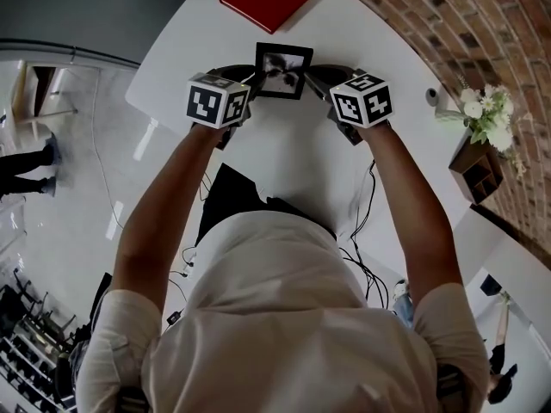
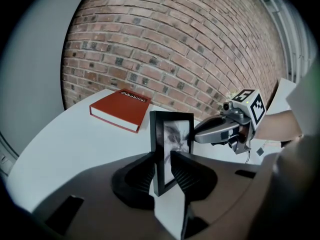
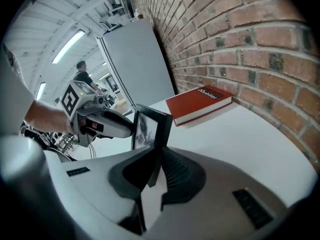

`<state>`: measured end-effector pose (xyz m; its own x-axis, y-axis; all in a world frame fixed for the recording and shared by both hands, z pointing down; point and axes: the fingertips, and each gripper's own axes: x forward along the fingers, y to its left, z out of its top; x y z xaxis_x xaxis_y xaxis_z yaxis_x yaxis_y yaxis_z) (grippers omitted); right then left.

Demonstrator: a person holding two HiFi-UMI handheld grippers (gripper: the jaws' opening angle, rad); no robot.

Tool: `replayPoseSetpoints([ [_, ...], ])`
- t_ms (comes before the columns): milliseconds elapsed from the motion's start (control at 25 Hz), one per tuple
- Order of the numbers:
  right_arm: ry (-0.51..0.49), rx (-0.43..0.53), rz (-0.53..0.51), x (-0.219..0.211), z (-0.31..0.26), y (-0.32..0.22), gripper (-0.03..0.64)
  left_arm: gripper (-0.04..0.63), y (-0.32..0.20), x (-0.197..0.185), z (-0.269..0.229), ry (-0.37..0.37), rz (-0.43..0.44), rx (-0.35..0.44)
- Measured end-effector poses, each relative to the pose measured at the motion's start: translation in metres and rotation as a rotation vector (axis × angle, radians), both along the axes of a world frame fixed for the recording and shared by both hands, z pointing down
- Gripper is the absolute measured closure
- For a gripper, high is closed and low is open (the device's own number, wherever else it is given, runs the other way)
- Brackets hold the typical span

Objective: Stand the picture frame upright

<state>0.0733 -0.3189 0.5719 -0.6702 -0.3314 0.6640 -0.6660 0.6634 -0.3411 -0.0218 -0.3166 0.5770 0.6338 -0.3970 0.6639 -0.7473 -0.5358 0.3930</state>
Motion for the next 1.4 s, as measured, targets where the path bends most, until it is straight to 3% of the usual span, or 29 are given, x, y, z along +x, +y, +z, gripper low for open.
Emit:
replayPoseSetpoints([
  [1400, 0.118, 0.32, -0.009, -0.029, -0.026, -0.057, 0.581, 0.523, -0.056, -0.03, -0.025, -0.126, 0.079, 0.228],
])
